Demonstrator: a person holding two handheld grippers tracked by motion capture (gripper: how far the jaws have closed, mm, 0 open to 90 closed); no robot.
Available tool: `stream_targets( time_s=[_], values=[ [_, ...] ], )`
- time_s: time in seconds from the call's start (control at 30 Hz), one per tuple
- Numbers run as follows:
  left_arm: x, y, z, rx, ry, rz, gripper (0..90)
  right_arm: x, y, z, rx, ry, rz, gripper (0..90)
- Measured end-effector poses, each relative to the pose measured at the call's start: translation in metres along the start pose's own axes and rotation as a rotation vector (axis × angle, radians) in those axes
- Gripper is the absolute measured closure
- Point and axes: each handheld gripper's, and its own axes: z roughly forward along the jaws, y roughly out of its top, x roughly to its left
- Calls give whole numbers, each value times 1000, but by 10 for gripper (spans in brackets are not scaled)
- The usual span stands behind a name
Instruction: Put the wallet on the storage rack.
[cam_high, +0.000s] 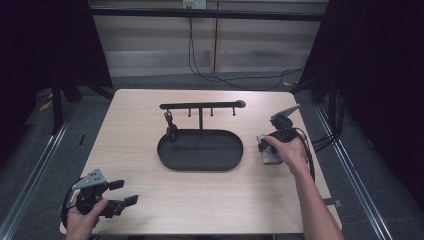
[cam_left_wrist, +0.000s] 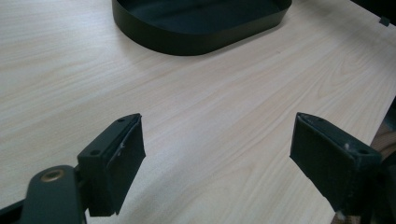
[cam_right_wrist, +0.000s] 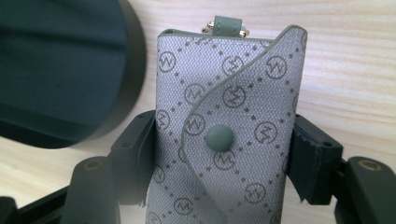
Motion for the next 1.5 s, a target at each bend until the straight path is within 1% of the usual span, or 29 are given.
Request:
stream_targets(
  time_s=[0.17, 0.27, 0.33, 0.43, 0.5, 0.57, 0.67, 0.7, 0.73, 0.8, 0.87, 0.97, 1.03, 1.1, 1.2, 1.3, 1.5],
  values=[
    [1, 0, 0, 1, -1, -2, 176, -4, -2, -4, -14, 14, 12, 331],
    [1, 0, 1, 4, 0, -2, 176, -6, -3, -8, -23, 38, 25, 332],
    [1, 0, 1, 8, 1, 1, 176, -7, -3, -10, -35, 45, 26, 332],
    [0, 0, 0, -1, 2, -2, 176, -8, -4, -14, -42, 54, 41, 332],
    [0, 0, 0, -5, 12, 0, 177, -10, -5, -16, -50, 56, 37, 332],
    [0, 0, 0, -4, 8, -4, 179, -10, -6, -19, -60, 61, 37, 332],
    [-1, 0, 0, -1, 17, -4, 184, -11, -7, -22, -80, 73, 41, 332],
    [0, 0, 0, 0, 17, -6, 184, -10, -8, -23, -87, 70, 36, 332],
    [-1, 0, 0, -2, 19, -9, 184, -9, -8, -25, -102, 72, 31, 332],
    [0, 1, 0, -4, 22, -15, 187, -8, -9, -27, -110, 91, 30, 332],
    [1, 1, 0, -10, 25, -18, 187, -7, -10, -29, -126, 95, 22, 332],
    [0, 1, -1, -11, 22, -18, 187, -4, -10, -32, -141, 119, 15, 332],
    [0, 1, -1, -11, 24, -15, 187, -2, -11, -34, -160, 145, 8, 332],
    [0, 1, -1, -8, 25, -13, 187, 1, -11, -35, -166, 148, 5, 332],
    [0, 1, -1, -4, 22, -10, 187, 6, -10, -37, -180, 162, -13, 332],
    [-1, 1, 0, -5, 14, -8, 187, 10, -8, -38, -195, 181, -22, 332],
    [-1, 1, 0, -6, 20, -7, 187, 18, -4, -38, -212, 208, -30, 332]
  ],
)
